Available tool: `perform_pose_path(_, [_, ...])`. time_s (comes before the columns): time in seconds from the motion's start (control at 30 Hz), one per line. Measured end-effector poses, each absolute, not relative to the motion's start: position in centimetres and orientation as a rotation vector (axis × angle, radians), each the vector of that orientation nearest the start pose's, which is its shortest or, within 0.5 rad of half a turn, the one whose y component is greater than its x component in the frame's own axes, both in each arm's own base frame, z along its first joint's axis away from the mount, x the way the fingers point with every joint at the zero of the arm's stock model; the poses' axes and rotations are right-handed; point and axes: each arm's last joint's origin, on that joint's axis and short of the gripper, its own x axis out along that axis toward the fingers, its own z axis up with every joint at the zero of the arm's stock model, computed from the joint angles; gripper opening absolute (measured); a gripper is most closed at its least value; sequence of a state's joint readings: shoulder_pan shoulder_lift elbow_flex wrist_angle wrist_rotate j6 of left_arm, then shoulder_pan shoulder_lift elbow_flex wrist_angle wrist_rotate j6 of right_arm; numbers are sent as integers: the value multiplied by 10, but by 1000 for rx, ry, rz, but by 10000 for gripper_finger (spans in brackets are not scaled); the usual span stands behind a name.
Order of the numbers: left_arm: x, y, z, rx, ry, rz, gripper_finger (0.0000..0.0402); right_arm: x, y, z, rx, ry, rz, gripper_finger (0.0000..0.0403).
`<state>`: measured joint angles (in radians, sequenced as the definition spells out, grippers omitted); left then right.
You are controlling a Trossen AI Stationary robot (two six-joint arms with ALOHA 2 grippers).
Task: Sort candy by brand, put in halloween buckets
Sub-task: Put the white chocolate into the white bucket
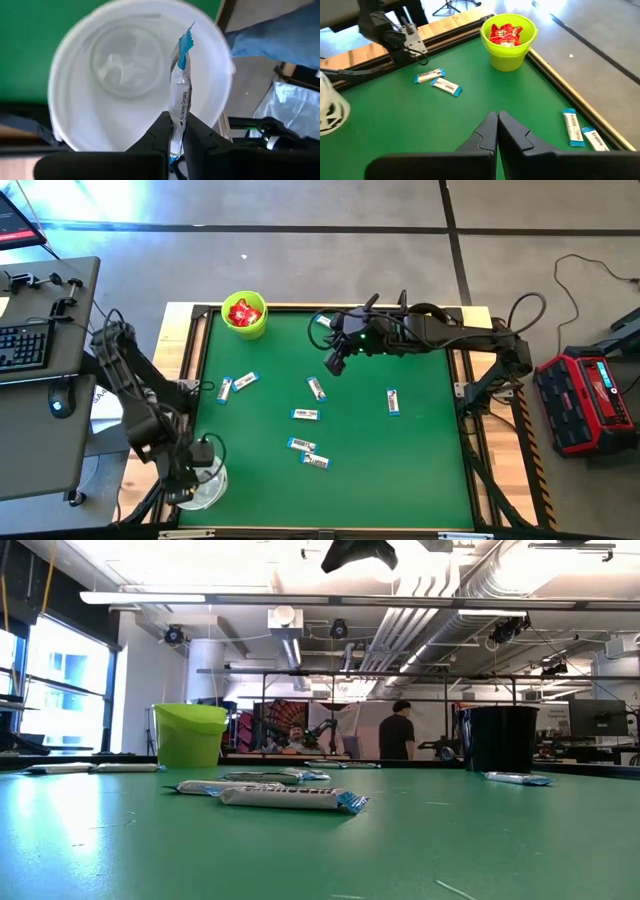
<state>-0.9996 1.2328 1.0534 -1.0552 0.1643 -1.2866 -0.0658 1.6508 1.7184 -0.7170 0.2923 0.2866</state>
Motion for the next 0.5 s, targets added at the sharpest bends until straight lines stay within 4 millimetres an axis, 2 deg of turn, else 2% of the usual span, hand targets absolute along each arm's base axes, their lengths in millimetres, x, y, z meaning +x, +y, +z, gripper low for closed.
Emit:
perform_pose_path(0.3, [122,-201,254,-514,1642,60,16,356,-33,386,163,593,-461,0])
perform_pose_path(0.5, [126,-204,229,-483,1665,111,16,356,-33,386,161,590,-465,0])
